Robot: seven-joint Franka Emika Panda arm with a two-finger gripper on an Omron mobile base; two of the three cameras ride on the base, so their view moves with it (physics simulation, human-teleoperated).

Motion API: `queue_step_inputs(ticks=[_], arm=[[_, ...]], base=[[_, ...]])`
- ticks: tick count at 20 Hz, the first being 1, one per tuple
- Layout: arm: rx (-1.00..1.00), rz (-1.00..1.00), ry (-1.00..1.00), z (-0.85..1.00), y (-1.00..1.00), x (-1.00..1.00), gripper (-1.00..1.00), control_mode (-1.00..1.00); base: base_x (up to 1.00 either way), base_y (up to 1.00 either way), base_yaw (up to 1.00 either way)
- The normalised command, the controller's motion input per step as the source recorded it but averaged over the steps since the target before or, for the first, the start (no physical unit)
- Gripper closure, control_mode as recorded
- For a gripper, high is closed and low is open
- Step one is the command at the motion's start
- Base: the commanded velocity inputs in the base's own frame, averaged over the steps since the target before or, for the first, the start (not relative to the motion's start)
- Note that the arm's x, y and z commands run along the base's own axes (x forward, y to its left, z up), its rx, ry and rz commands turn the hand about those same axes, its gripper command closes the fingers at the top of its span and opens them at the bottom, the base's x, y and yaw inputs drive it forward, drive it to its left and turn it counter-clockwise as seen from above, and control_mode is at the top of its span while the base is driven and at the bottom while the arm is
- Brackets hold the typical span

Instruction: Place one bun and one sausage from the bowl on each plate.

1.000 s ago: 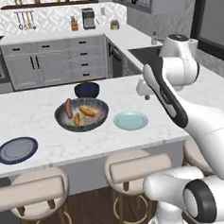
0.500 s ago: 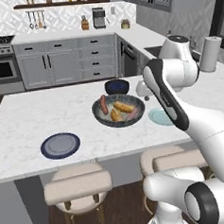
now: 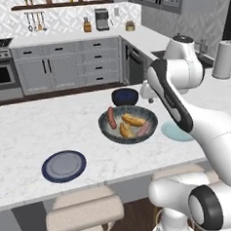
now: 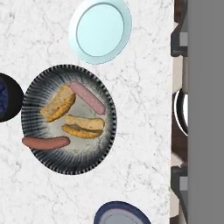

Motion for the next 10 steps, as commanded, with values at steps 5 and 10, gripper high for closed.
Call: queue_step_inputs(ticks=[5,10], arm=[[0.00,0.00,0.00,0.00,0.08,0.66,-1.00,-1.00],[-0.04,0.00,0.08,-0.16,0.07,1.00,-1.00,-1.00]], base=[[0.10,0.02,0.00],[0.00,0.00,0.00]])
